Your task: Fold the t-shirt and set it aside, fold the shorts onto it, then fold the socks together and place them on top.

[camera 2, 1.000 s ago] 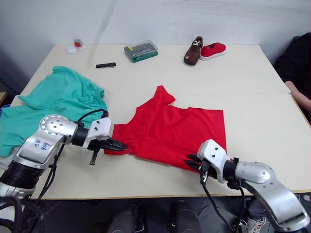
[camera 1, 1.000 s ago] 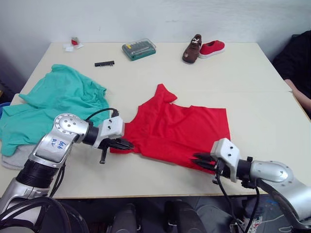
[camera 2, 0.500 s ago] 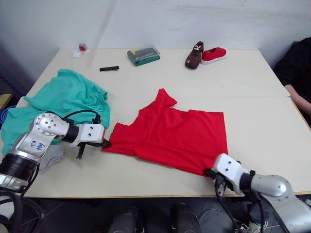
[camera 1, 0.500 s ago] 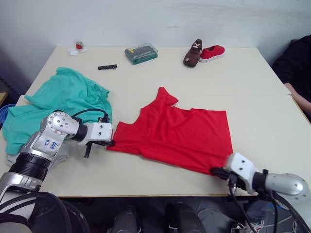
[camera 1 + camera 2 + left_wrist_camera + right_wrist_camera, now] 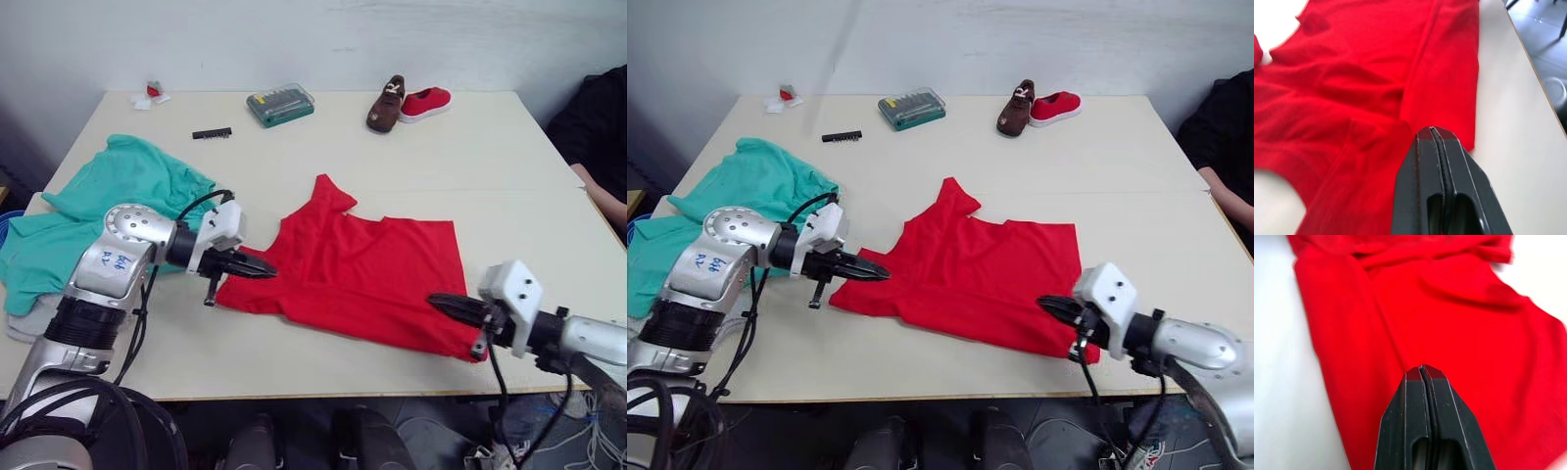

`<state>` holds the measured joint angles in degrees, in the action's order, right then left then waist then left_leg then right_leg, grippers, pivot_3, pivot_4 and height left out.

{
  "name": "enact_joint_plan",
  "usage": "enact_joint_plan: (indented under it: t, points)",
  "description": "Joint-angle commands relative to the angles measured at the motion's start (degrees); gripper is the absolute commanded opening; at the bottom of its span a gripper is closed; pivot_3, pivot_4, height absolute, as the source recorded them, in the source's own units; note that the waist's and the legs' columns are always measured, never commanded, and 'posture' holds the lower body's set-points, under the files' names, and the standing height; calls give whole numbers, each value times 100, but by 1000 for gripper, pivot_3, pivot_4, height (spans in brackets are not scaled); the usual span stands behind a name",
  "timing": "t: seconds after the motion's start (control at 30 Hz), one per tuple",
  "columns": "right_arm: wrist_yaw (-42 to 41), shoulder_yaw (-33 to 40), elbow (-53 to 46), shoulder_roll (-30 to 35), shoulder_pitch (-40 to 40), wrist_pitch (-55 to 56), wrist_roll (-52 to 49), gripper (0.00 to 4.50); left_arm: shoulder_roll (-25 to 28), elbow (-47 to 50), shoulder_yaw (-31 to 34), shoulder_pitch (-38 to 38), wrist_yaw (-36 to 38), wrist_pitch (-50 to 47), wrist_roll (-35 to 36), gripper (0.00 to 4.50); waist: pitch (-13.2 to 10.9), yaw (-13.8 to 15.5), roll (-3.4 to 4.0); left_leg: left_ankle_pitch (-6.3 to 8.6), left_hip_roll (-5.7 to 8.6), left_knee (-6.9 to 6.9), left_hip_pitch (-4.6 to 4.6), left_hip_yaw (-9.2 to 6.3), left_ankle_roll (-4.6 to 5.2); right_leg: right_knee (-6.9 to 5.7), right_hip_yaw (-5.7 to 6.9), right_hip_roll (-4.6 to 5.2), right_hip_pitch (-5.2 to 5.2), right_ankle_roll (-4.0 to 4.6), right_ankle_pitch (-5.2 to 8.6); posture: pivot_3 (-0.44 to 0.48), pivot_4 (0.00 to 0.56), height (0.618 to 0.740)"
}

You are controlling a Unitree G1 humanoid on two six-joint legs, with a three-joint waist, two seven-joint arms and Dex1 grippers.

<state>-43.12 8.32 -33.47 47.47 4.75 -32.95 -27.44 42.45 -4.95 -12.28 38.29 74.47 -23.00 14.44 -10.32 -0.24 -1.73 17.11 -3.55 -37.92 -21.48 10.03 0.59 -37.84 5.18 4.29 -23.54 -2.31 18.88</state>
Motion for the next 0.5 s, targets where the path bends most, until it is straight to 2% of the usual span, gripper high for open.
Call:
enact_joint_plan:
  t: [0.03, 0.13, 0.2, 0.37, 0.5]
  points:
    - [349, -592, 169, -134, -193, -116, 520, 19, -112, -91, -362, -90, -246, 343, -546, 0, -3, 1, 3, 0, 1, 0, -2, 3, 0, 1, 0, 0, -2, 0, 0, 0, 150, 740]
    - [675, -1014, 629, -187, -232, -40, 1160, 19, -199, -399, -684, -136, -539, 621, -1103, 0, -4, 2, -1, 0, 2, -4, -11, 5, 1, 2, -1, 2, -9, 0, 0, 0, 150, 740]
    - [702, -903, 716, -137, -45, -13, 1250, 19, -140, -588, -792, -177, -590, 875, -1356, 0, -3, 5, -2, 1, 2, -4, -13, 6, 2, 2, 0, 2, -12, 0, 0, 0, 150, 740]
    - [354, 184, 680, 209, 1061, 208, 1157, 19, 186, -1212, -888, -195, -651, 1857, -1887, 0, 5, 33, -6, 5, -1, -2, 5, 2, 6, 7, 0, 4, 9, 0, 0, 0, 150, 740]
    - [-8, 1132, 858, 367, 1894, 507, 1147, 19, 200, -1644, -750, -59, -740, 2127, -1868, 0, 16, 37, -10, 24, 0, 3, 19, 2, 31, 11, 0, 7, 23, -1, -1, 0, 150, 740]
